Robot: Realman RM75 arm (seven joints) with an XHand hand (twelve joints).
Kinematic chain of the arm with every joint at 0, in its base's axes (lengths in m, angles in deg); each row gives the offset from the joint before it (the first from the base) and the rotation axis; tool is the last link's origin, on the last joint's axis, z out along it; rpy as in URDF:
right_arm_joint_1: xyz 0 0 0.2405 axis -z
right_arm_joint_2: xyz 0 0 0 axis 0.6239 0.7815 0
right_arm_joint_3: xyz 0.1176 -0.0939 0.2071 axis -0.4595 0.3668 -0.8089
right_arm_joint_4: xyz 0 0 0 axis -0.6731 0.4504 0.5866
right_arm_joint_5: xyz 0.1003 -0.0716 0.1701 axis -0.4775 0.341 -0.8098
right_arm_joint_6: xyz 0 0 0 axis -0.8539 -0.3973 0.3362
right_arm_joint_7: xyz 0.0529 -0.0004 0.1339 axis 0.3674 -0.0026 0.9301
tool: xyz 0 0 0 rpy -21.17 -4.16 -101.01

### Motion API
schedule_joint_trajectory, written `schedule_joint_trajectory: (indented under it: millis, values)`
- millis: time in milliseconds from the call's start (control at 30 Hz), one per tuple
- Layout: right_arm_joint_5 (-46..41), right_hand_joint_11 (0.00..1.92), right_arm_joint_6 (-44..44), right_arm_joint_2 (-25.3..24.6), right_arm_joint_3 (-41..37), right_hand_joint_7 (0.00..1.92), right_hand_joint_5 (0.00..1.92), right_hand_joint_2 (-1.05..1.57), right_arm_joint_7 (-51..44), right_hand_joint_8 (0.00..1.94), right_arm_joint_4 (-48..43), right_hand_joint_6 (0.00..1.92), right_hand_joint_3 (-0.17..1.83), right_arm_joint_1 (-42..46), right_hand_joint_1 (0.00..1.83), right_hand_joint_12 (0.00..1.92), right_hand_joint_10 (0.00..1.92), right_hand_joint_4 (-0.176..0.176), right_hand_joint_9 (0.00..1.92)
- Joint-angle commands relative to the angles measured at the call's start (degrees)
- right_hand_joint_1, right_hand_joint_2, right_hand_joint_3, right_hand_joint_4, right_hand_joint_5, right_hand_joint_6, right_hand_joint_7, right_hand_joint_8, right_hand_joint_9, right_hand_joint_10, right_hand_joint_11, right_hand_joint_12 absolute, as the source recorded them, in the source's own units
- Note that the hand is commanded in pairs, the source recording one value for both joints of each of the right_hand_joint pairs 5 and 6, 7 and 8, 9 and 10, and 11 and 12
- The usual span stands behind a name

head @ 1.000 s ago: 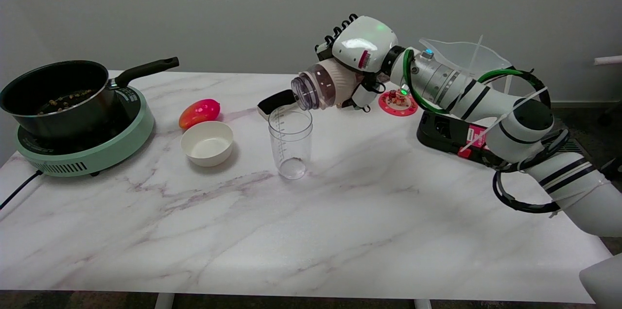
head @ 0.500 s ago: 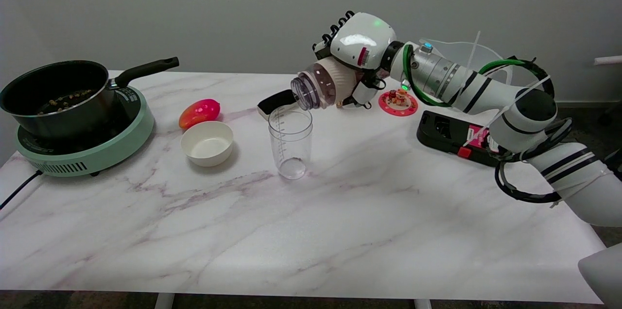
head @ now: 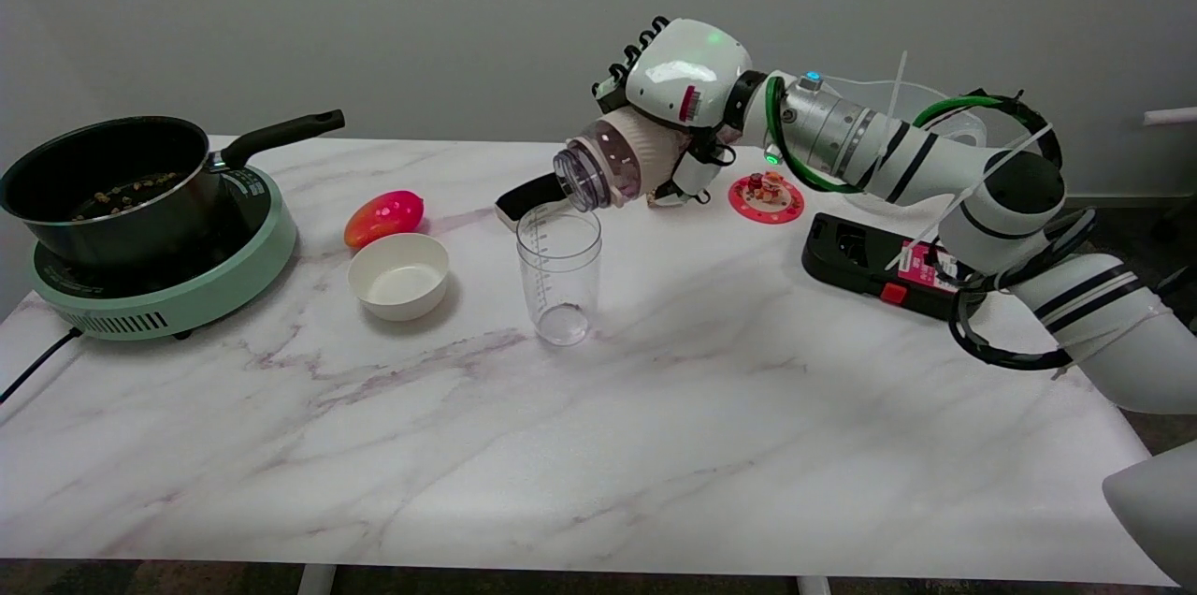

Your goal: Pour the contents of the bottle into the measuring cup.

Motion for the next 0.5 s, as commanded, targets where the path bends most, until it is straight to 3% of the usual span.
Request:
schedule_joint_trajectory:
  millis: [33, 500]
  values:
    - [2.5, 1.22, -2.4, -0.1, 2.6, 1.59, 1.8, 1.02, 1.5, 1.59, 2.0, 1.8, 0.9, -3.7, 1.5, 1.22, 1.45, 0.0, 1.45]
    - [6.4, 1.22, -3.2, -0.3, 2.6, 1.58, 1.8, 1.02, 3.3, 1.58, 2.5, 1.8, 0.89, -5.2, 1.51, 1.22, 1.45, 0.0, 1.45]
